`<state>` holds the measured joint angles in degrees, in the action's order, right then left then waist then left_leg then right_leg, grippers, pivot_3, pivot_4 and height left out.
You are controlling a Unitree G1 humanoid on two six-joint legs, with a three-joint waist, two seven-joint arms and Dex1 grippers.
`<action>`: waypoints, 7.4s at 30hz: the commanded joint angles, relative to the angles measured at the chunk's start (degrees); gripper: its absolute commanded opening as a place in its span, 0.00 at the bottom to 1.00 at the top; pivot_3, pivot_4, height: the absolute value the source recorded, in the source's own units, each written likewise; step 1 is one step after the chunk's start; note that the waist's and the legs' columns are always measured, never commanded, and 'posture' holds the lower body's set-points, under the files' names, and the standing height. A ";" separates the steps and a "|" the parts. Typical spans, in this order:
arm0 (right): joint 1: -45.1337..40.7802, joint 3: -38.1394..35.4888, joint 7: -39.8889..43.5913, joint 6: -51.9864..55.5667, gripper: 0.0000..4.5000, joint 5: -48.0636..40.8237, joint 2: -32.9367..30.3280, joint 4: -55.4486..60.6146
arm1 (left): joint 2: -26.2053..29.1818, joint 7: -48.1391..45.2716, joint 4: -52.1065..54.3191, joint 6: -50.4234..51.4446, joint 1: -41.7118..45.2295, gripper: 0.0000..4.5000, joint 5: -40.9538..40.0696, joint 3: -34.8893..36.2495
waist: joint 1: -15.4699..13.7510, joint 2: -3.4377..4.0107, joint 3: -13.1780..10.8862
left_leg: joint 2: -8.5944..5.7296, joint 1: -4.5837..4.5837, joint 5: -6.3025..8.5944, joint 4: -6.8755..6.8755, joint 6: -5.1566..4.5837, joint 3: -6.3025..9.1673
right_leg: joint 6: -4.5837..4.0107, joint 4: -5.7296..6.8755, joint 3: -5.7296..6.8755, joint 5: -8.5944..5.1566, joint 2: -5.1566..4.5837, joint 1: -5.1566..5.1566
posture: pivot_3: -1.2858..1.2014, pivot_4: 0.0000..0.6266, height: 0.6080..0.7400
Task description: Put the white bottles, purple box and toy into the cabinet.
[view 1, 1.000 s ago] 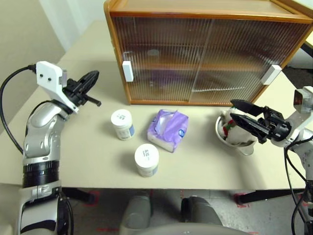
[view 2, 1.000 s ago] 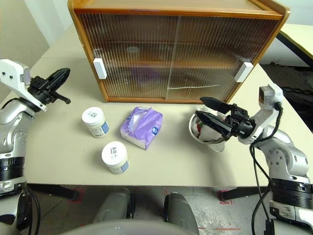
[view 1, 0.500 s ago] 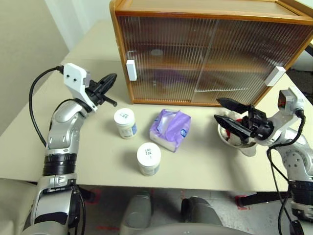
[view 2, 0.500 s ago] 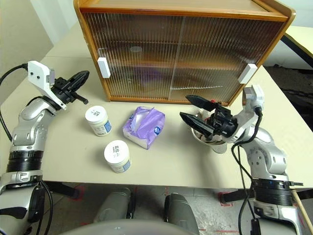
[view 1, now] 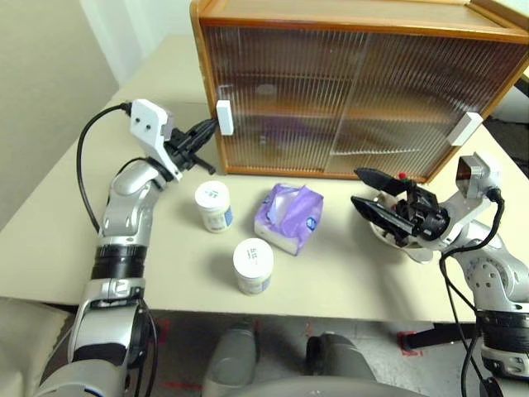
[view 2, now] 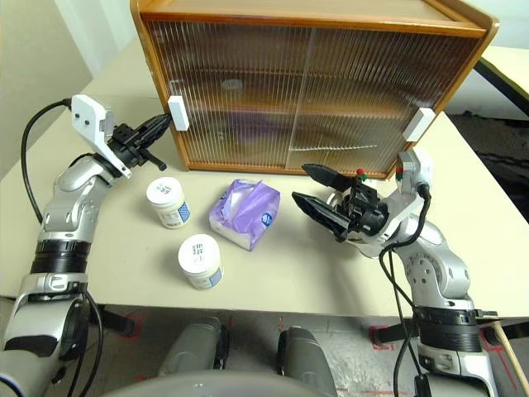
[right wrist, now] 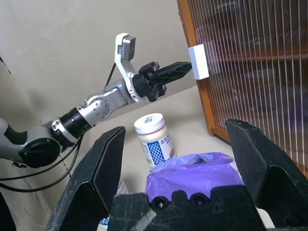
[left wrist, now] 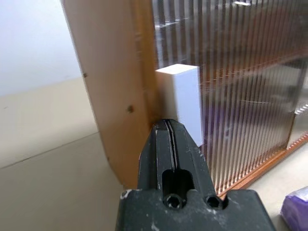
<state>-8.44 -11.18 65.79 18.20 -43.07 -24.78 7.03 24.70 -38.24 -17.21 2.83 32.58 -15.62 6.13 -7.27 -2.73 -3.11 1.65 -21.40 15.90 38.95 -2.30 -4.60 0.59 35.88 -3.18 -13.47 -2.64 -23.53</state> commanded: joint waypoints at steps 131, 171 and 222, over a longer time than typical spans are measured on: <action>1.59 2.91 -5.20 -9.62 1.00 3.99 1.43 1.15 | 7.05 -16.81 3.18 -2.97 -27.45 1.00 0.54 -2.76 | 3.04 0.96 -0.87 | 0.06 0.12 0.09 0.03 0.22 0.66 | -0.39 0.55 0.44 -0.79 -0.51 0.06 | 0.57 0.08 1.00; 2.48 3.90 -6.10 -11.17 1.00 5.10 2.08 2.92 | -6.75 -1.03 -15.02 0.54 1.41 0.70 8.74 -8.64 | 4.21 0.65 -0.67 | -0.11 -0.10 -0.04 0.08 0.01 0.66 | 0.02 0.45 0.51 -0.56 -0.09 0.10 | 0.55 0.06 1.00; 5.25 10.43 -17.68 -12.58 1.00 11.98 4.87 9.10 | -16.56 22.27 -56.44 -8.36 25.22 0.78 15.72 -3.95 | 7.96 0.21 -1.00 | -0.42 0.02 -0.06 0.09 -0.01 0.68 | 0.24 0.60 0.22 -0.48 -0.15 0.13 | 0.50 0.14 1.00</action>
<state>-3.55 -0.57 48.29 5.12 -30.45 -19.48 14.68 8.56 -15.88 -72.48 -6.32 57.01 0.13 1.46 0.70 -2.52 -4.10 1.22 -21.37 15.84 39.04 -2.31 -3.93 0.83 36.48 -2.97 -13.95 -2.79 -23.38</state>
